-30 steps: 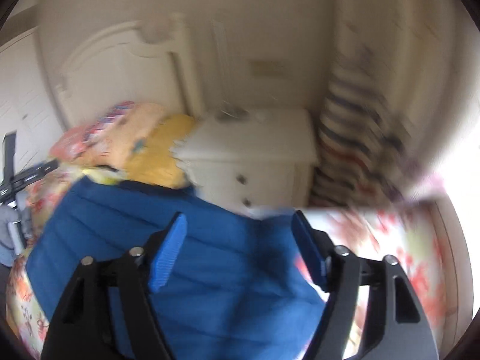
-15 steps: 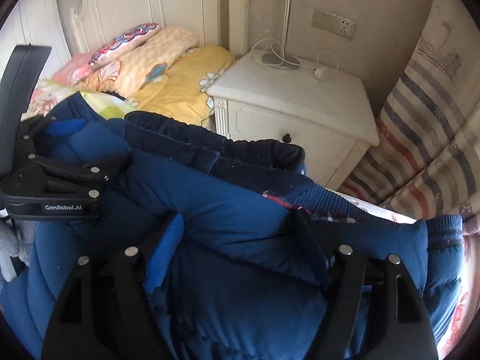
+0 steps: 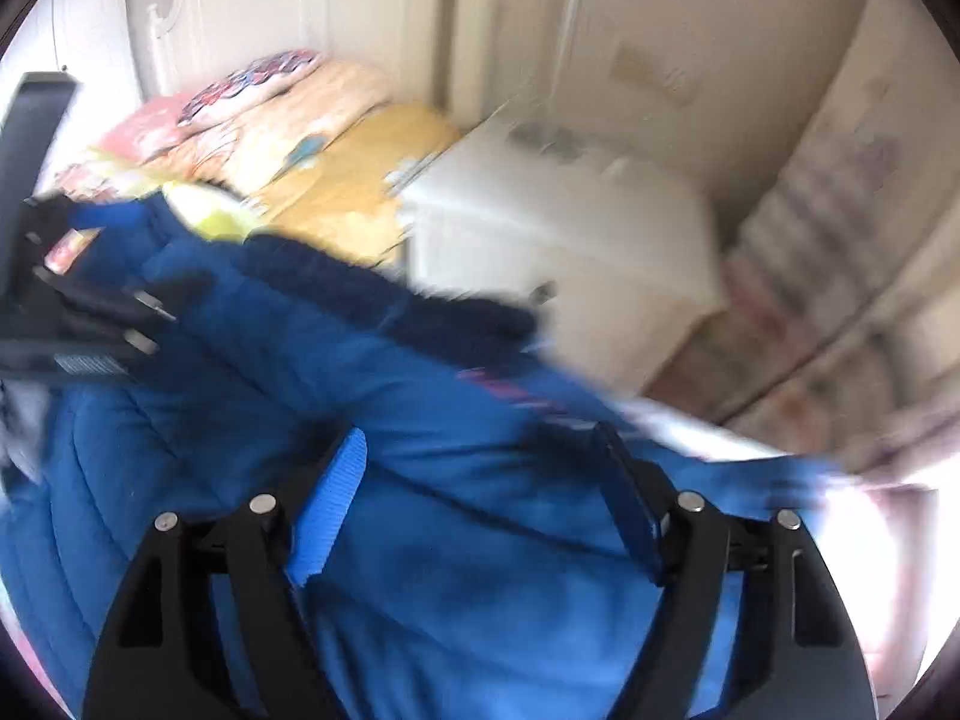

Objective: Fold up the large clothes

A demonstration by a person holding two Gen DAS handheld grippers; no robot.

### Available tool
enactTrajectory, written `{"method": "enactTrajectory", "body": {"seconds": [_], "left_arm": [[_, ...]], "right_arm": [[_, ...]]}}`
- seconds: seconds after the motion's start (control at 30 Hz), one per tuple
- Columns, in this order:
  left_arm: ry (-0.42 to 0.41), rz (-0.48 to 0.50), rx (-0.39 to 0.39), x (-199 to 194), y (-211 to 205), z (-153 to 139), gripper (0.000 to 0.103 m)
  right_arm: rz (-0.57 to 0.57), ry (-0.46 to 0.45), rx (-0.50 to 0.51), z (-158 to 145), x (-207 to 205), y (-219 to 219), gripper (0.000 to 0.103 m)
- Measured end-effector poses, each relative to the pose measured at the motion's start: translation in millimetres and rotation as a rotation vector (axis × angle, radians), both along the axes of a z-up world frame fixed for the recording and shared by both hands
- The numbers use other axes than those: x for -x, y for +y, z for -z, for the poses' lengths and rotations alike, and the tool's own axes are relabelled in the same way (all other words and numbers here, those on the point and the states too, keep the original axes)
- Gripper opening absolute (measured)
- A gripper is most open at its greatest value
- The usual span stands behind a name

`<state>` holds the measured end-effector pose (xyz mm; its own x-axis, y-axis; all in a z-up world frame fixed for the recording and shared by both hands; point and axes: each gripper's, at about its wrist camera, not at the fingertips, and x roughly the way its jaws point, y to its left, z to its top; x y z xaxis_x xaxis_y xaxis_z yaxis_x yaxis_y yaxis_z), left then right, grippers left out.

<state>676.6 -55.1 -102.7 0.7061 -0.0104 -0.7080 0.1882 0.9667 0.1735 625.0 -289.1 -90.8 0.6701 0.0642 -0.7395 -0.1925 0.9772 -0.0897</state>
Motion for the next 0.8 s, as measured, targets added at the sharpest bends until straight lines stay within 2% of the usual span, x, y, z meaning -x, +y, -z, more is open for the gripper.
{"method": "enactTrajectory", "body": {"seconds": [0.07, 0.1, 0.13, 0.17, 0.2, 0.23, 0.27, 0.33, 0.4, 0.47, 0.53, 0.57, 0.63, 0.67, 0.73, 0.8], "left_arm": [[0.063, -0.042, -0.036, -12.0, 17.4, 23.9, 0.099], [0.132, -0.062, -0.024, -20.2, 27.7, 47.0, 0.099], [0.164, -0.062, 0.037, -23.7, 35.1, 53.8, 0.099], [0.170, -0.075, 0.100, -25.7, 43.8, 53.6, 0.099], [0.162, -0.092, 0.137, -26.4, 50.2, 50.9, 0.099], [0.171, -0.099, 0.174, -27.9, 55.9, 52.1, 0.099], [0.190, -0.097, 0.200, -29.9, 59.3, 54.6, 0.099], [0.211, -0.108, 0.256, -32.6, 67.4, 57.3, 0.099], [0.221, -0.120, 0.276, -33.4, 70.3, 59.0, 0.099], [0.195, -0.138, 0.242, -29.1, 67.5, 53.7, 0.099], [0.130, -0.184, 0.149, -16.2, 62.8, 34.1, 0.098], [0.102, -0.168, 0.145, -6.2, 59.4, 22.0, 0.098], [0.043, -0.042, 0.190, 31.1, 41.3, -10.1, 0.099], [0.032, -0.013, 0.174, 42.3, 33.5, -16.8, 0.099], [0.007, 0.046, 0.092, 70.2, 4.3, -20.9, 0.099], [0.027, 0.064, 0.011, 82.1, -21.0, -3.1, 0.099]], "right_arm": [[0.058, 0.000, -0.078, -10.2, 10.5, -35.2, 0.078], [0.096, 0.012, -0.086, -6.6, 10.6, -50.6, 0.079], [0.140, 0.028, -0.083, 2.9, 8.9, -65.0, 0.080], [0.184, 0.076, -0.100, 26.4, 4.7, -82.6, 0.080], [0.192, 0.118, -0.147, 48.3, 2.1, -92.8, 0.080], [0.188, 0.095, -0.229, 59.5, 5.1, -101.9, 0.082], [0.195, 0.053, -0.278, 61.3, 10.2, -108.3, 0.081], [0.194, 0.038, -0.269, 62.6, 10.6, -106.3, 0.082], [0.191, 0.042, -0.284, 64.2, 7.6, -108.8, 0.082], [0.187, 0.044, -0.295, 63.5, 7.1, -108.6, 0.083], [0.179, 0.062, -0.273, 60.2, 6.4, -106.8, 0.082], [0.172, 0.081, -0.212, 53.8, 5.3, -102.7, 0.080], [0.187, 0.063, -0.058, 26.8, 13.9, -83.1, 0.078], [0.154, 0.030, -0.061, 13.5, 21.7, -75.0, 0.078], [0.069, -0.041, -0.095, -13.7, 48.1, -45.8, 0.080], [0.003, -0.064, -0.088, -18.5, 64.5, -14.4, 0.085]]}}
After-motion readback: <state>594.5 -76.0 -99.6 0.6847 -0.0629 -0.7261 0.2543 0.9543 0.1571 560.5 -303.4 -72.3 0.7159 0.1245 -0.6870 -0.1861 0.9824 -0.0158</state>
